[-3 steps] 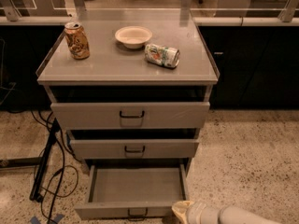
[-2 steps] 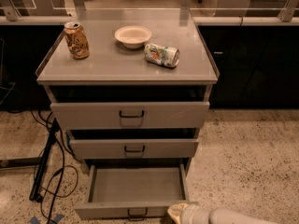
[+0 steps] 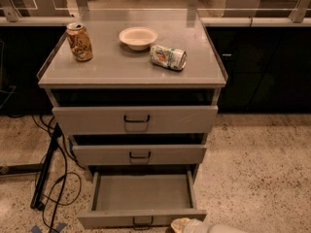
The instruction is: Close bottom drawer
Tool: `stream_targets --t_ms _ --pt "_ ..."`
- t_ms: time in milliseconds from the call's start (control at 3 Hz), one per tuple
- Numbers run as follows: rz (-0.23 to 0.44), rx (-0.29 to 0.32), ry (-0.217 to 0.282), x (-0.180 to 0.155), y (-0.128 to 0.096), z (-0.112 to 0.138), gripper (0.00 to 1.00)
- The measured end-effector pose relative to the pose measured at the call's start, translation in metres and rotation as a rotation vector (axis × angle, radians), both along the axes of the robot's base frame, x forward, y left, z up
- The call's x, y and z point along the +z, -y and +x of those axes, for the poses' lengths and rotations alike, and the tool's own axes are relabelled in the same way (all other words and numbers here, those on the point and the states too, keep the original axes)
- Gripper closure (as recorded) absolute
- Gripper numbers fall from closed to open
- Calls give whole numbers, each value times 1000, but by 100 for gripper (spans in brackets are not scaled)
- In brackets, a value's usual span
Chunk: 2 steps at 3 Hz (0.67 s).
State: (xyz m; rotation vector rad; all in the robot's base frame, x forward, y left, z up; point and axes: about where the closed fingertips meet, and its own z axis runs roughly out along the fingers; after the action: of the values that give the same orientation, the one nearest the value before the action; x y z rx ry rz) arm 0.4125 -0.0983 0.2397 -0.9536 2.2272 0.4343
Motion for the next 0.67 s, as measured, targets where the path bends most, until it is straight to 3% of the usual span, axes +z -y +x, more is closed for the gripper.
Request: stream_targets --t_ms 333,667 --pt "-14 6 3 -32 -7 4 100" --pt "-26 3 15 -52 -14 13 81"
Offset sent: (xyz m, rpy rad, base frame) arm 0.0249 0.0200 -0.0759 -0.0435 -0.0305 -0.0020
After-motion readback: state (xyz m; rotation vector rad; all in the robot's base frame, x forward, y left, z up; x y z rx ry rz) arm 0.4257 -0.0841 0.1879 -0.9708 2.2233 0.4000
